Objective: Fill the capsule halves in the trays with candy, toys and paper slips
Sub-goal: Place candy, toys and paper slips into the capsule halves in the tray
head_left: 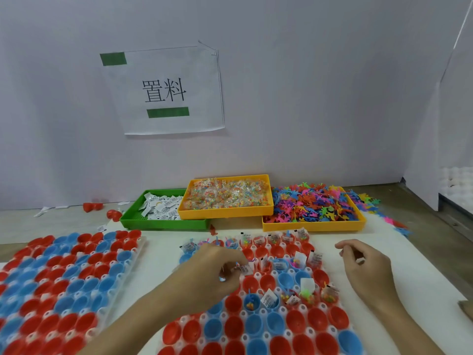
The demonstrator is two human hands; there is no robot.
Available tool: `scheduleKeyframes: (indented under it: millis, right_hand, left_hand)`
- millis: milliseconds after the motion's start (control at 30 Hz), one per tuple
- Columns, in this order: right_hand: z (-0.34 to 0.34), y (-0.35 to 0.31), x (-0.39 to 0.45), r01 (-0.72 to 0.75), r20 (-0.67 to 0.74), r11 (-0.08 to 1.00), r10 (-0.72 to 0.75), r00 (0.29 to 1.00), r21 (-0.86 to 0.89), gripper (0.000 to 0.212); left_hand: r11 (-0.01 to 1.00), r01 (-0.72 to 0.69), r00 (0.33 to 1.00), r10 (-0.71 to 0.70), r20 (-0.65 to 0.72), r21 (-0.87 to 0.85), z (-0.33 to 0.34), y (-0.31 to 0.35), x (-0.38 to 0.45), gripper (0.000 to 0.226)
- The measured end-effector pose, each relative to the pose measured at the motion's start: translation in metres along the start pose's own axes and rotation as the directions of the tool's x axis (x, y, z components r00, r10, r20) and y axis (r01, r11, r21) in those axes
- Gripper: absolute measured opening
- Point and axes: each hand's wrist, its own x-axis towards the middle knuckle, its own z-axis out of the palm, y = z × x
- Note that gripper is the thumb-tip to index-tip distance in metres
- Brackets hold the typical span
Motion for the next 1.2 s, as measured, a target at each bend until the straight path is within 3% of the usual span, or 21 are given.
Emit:
scheduleKeyframes:
  millis: [267, 667, 1200]
  right_hand:
    - [-0.002, -0.004, -0.004, 0.018, 0.041, 1.000, -0.018, 0.999, 0.013, 0.026]
    - [-0.002, -0.003, -0.006, 0.023, 0.040, 0.999, -0.024, 0.999, 0.024, 0.027]
    - [-0.003, -0.004, -0.006, 0.008, 0.032, 1.000, -0.008, 0.999, 0.008, 0.024]
  left_hand:
    - [0.992, 0.022, 0.977, -0.049, 0.208, 0.127, 0.016, 0.008, 0.005, 0.014]
    - [0.989, -0.062, 0.971, 0.029, 0.236, 0.132, 0.011, 0.015, 0.009, 0.023]
    - [0.988, -0.001, 0.986, -0.025, 0.162, 0.156, 0.010, 0.006, 0.013, 0.012]
